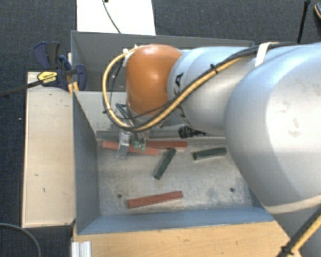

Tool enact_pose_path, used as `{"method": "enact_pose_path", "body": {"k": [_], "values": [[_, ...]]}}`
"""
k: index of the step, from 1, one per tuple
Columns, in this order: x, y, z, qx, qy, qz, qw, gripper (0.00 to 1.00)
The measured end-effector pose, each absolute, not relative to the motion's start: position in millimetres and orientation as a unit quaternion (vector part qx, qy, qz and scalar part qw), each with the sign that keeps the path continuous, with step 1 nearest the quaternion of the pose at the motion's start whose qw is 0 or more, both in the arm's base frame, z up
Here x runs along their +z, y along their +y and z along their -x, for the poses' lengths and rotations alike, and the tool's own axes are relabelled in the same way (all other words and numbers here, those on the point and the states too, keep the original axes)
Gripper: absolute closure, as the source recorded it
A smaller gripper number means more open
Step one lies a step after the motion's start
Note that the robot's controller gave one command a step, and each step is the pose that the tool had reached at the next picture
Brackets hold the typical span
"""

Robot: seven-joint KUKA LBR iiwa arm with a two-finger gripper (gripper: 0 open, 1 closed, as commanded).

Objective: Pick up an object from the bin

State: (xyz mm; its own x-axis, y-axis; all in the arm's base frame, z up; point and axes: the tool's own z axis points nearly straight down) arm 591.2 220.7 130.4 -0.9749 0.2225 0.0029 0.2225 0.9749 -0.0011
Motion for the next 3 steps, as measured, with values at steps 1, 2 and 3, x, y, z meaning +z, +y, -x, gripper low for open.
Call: {"method": "enact_pose_path", "body": {"k": [1,2,3], "values": [[153,221,-592.2,-0.001,-0.994,0.112,0.0,1.0],[165,221,-592.8,-0.002,-0.994,0.112,-0.002,1.0],[171,221,-592.9,-0.002,-0.994,0.112,-0.003,1.0]]}}
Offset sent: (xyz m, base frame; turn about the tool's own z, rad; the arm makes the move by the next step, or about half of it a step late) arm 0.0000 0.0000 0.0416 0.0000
